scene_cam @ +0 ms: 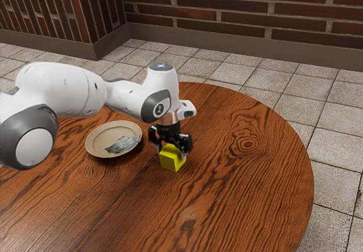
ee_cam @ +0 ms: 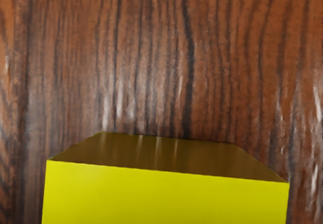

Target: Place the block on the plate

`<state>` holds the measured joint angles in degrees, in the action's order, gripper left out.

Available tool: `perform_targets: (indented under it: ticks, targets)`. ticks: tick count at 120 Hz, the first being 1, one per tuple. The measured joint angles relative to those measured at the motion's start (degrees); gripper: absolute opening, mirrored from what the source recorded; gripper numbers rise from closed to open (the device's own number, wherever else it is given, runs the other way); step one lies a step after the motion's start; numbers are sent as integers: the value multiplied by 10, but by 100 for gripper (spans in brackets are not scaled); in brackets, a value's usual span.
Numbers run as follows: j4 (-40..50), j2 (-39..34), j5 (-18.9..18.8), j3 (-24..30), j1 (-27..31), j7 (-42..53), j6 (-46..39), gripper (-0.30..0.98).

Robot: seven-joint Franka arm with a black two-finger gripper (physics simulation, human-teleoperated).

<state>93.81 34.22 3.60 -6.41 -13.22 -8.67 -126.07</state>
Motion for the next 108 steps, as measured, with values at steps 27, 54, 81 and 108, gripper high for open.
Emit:
perform_targets:
  ticks: [27,54,81,108]
  targets:
    - [-5,11,1,0,2,2,-9,69]
    - [-5,11,1,0,2,3,-11,58]
    - [-5,10,-2,0,2,4,-12,43]
    - [-2,-19,-5,-4,1,3,-7,39]
